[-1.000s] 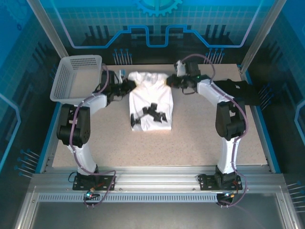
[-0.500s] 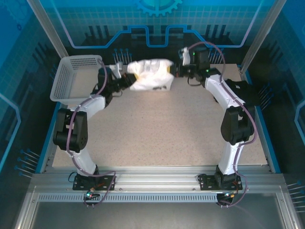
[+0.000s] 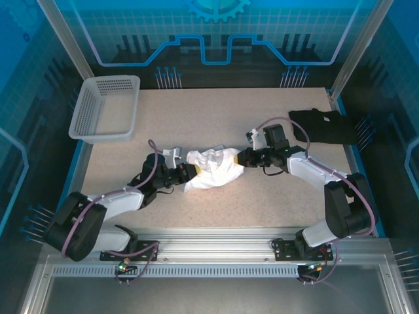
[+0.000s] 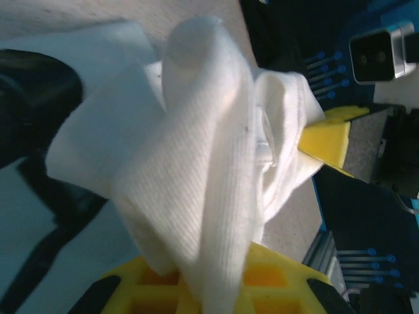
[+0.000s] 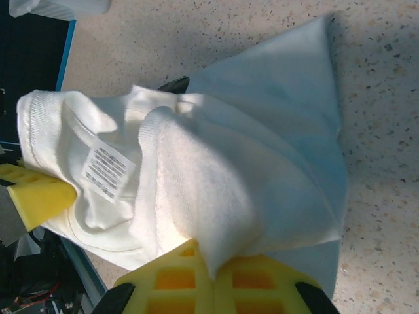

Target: Fold the inside-out t-shirt

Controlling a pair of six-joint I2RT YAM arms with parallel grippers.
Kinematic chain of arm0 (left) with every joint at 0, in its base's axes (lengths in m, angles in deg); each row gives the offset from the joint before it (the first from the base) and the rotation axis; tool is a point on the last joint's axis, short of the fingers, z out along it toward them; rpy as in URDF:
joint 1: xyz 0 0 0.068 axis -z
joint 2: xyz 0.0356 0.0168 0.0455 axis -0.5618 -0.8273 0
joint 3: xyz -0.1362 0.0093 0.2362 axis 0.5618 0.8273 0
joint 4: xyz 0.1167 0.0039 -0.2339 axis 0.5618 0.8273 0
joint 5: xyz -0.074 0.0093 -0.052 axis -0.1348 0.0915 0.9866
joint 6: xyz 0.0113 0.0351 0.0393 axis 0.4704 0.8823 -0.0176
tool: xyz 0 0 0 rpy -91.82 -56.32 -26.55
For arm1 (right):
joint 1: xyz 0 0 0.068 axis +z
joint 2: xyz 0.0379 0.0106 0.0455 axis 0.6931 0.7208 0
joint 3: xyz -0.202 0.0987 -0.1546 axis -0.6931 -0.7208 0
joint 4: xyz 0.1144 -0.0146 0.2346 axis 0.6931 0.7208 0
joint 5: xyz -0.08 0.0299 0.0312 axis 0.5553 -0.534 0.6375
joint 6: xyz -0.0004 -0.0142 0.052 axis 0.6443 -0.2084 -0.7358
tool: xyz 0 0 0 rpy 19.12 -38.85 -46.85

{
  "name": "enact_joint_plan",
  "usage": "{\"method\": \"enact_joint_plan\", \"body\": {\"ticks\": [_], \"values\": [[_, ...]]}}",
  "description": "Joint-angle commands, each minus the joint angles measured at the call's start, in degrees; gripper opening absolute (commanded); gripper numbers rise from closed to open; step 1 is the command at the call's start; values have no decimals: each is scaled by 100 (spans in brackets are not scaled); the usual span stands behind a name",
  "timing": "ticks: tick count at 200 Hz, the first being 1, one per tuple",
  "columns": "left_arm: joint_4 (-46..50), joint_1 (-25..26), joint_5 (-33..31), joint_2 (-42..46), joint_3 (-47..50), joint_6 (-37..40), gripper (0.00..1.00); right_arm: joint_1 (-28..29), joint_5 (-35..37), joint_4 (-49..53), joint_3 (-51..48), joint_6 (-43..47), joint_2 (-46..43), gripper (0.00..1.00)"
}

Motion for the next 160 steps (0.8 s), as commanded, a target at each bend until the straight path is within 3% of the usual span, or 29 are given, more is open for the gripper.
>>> {"method": "enact_joint_plan", "body": {"ticks": [1,47,120,140,160], "values": [[360,-2,-642,532,200,136,0,109,151,-107,13,39,-39,0],[1224,-6,-1473,903,218,722,0,344,241,222,957,334,856,0],[893,-242,-1771,-527,-142,1096,10,425,819,839,2081,409,2696,4],[1053,-315,-1997,-892,-238,939,22,418,924,1002,2365,429,3005,10],[1107,-434,-1777,-984,-274,870,35,372,1003,1218,2497,552,2908,18]]}}
